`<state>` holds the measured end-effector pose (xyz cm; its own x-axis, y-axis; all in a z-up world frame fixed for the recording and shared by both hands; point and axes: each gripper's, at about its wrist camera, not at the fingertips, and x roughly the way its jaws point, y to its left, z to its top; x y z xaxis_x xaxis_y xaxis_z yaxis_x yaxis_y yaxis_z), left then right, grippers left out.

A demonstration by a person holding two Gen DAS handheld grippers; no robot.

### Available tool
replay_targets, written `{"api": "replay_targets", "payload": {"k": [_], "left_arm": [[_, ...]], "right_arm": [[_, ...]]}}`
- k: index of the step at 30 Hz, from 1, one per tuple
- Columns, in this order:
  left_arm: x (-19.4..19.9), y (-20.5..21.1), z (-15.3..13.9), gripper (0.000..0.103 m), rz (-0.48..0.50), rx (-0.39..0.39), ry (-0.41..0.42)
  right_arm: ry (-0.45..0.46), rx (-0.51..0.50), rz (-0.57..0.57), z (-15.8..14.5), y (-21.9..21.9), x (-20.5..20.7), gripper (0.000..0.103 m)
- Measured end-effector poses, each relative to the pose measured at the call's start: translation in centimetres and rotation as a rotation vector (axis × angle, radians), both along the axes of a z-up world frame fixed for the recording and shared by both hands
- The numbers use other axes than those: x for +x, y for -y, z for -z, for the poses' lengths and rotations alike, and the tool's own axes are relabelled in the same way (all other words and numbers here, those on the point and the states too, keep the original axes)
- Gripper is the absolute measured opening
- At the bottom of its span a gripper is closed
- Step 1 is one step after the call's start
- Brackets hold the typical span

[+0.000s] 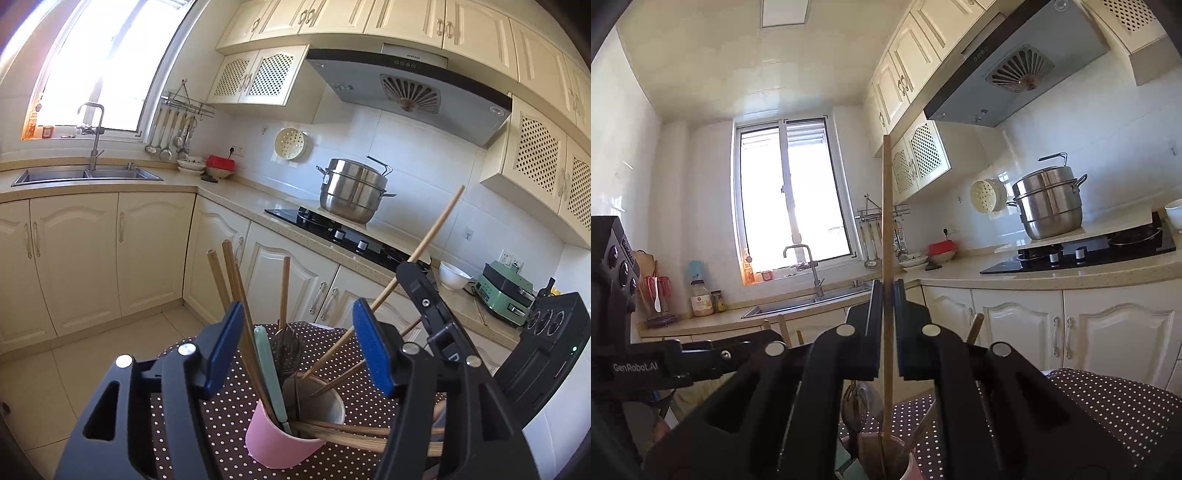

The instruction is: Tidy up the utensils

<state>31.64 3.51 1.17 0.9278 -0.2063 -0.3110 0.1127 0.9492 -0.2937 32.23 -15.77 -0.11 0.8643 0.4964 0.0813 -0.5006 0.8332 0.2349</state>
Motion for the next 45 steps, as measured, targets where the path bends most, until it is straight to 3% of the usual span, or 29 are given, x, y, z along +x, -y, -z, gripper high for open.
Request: {"api": "replay_targets", "payload": {"k": [6,8,9,10,11,21,27,33,45], "left_arm": [[-0.9,-0.1,-0.3,0.064,-0.004,-0.008,-0.022],[-1.3,-0.1,-0.4,0.064,-0.003,-0.01,-0.03],[-1.5,0.0,-0.5,0.064,-0.005,-0.006,-0.034],[-1.8,0.0,-0.6,0.065,-0.011,-0.001,-0.037],[-2.0,0.0,-0.7,0.065,-0.013,0.0,-0.04],[-5.6,0.6,-1.9,0.072,-0.048,0.067,-0.039],[-9.8,0.9,-2.7,0.079,-0.081,0.128,0.004],[-14.8,1.4,-3.7,0.086,-0.124,0.216,0.065],[-23.2,0.8,-5.5,0.088,-0.136,0.231,0.144]], "right_arm": [[-0.03,-0.058,0.001,-0.7,0.2,-1.2,0.007],[-0.07,-0.075,-0.014,-0.8,0.2,-1.1,0.014],[-0.089,-0.084,-0.012,-0.7,0.2,-1.0,0.031],[-0.097,-0.087,-0.006,-0.7,0.3,-1.2,0.061],[-0.093,-0.08,0.003,-0.7,0.5,-1.6,0.066],[-0.062,-0.149,0.087,-3.0,1.0,-6.8,0.066],[-0.11,-0.188,0.146,-3.6,1.0,-10.9,0.066],[-0.154,-0.212,0.155,-4.4,0.7,-15.6,0.073],[-0.125,-0.237,0.181,-6.4,-0.3,-24.0,0.083]]}}
